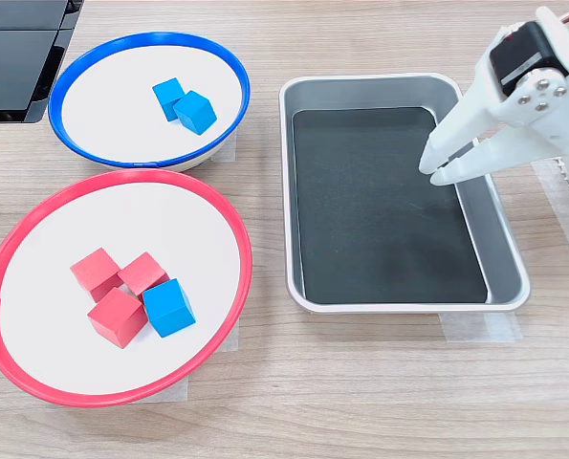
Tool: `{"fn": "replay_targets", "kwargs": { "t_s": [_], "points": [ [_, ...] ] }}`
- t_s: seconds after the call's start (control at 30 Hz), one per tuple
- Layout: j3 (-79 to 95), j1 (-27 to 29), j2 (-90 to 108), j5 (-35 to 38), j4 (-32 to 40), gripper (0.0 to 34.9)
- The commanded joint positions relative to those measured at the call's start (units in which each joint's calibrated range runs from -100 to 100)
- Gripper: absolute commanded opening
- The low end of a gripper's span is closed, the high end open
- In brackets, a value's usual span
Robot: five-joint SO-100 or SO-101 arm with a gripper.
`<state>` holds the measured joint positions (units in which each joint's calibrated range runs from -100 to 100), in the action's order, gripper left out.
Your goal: Relocate any blue block in the red dish to the blue dish, correcting any misplacements.
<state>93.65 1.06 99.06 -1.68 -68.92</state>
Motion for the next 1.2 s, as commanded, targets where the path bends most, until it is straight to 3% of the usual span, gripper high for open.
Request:
{"fn": "replay_targets", "kwargs": {
  "t_s": [0.0,0.3,0.47,0.7,0.9,1.17],
  "points": [
    [-0.3,-0.3,-0.1,0.1,-0.2,0.0],
    [-0.3,0.0,-0.1,0.1,-0.3,0.0],
    [-5.8,-0.2,-4.8,0.1,3.6,0.0],
    [-30.8,-2.7,-30.2,1.0,12.1,0.0],
    [-52.3,-6.0,-53.0,2.4,15.1,0.0],
    [-68.2,-11.4,-78.7,4.3,21.0,0.0]
  ]
}}
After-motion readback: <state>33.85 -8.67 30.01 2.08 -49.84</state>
